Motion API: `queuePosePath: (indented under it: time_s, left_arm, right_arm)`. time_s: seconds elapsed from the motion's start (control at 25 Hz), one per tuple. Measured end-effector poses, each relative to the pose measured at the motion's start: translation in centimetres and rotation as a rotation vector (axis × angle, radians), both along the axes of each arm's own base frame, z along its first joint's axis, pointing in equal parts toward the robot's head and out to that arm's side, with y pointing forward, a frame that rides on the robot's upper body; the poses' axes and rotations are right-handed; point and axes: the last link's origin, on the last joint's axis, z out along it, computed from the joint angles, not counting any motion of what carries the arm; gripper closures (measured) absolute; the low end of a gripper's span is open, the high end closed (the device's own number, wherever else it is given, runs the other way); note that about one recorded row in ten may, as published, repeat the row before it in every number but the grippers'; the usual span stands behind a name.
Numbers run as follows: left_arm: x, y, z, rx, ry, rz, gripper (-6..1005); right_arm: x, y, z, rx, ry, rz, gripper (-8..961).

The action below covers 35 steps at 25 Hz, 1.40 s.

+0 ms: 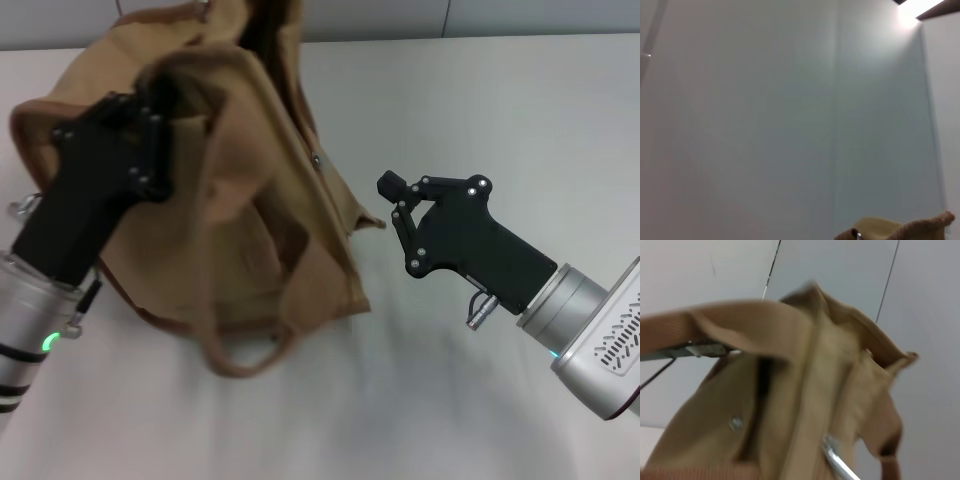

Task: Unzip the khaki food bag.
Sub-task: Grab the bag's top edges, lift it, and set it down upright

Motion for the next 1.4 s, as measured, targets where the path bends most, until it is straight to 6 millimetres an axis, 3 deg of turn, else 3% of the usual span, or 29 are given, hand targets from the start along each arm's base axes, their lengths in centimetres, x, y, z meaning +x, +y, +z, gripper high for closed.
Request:
queuePosePath:
  time_s: [0.4, 1.0, 1.32, 1.4]
  left_arm:
    - [-3.4, -1.3, 2.2, 0.049, -0.061, 0.131, 912]
    - [-0.2, -0.6, -0.9, -0.144, -0.003, -0.035, 907]
    - [0.2, -0.4, -1.1, -0.154, -0.01, -0.042, 905]
    - [0.6, -0.5, -1.5, -0.181, -0.007, -0.061, 904]
  right_arm:
    - [0.2, -0.3, -0.5, -0.028, -0.028, 0.001, 913]
    - [-0.2, 0.0, -1.0, -0.031, -0.023, -0.018, 830]
    - [0.0, -0.3, -2.0, -0.034, -0.099, -0.022, 455]
    - [-0.4, -0.3, -2.2, -0.03, -0.098, -0.015, 455]
